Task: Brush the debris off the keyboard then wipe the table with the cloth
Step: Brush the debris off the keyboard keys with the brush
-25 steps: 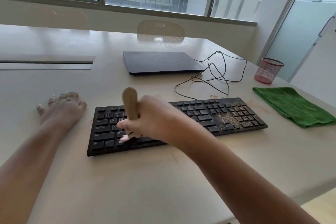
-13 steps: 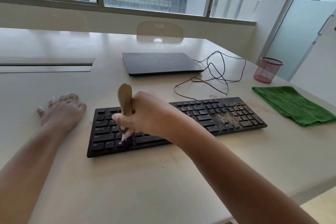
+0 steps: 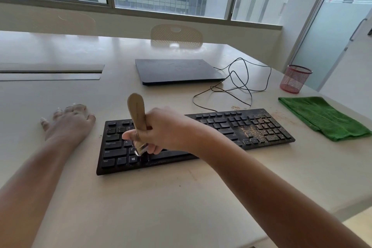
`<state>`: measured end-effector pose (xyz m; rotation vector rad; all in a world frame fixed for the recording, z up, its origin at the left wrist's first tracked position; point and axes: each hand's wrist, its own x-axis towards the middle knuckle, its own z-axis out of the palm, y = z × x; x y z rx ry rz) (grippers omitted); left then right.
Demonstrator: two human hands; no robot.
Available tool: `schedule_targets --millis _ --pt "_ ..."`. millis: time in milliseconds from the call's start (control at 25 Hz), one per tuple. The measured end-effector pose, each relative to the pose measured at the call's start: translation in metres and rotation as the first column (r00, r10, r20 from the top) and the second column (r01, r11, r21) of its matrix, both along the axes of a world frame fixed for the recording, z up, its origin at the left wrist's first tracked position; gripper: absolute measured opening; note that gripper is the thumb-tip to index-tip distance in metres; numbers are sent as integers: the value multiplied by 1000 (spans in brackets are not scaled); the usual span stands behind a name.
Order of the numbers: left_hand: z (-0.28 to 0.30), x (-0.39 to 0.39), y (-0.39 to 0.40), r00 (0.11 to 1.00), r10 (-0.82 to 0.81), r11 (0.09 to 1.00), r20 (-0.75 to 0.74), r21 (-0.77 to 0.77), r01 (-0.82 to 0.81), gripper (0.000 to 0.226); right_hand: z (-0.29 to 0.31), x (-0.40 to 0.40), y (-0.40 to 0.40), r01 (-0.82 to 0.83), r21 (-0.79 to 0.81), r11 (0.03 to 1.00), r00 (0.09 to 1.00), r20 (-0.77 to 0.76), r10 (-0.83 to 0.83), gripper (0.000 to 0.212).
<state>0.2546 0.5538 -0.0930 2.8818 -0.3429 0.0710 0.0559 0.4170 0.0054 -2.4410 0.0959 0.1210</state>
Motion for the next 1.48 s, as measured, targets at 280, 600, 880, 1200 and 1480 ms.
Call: schedule_targets --millis 280,600,880,1200,1480 --pt "1 -1 0 1000 4 1000 -7 0 -4 50 3 0 0 11 -189 982 997 78 4 37" --pt "2 -2 1 1000 -3 1000 -7 6 3 50 -1 -4 -2 87 -122 989 991 108 -74 42" --pt "2 -3 1 1000 -2 1000 -8 1 2 50 -3 -7 -8 126 -10 992 981 151 -123 37" --pt "2 -2 0 1000 -3 1000 -22 -14 2 49 -3 2 2 119 49 992 983 133 -124 34" --pt "1 -2 0 1000 6 1000 -7 -6 -6 48 0 9 4 100 53 994 989 101 -105 39"
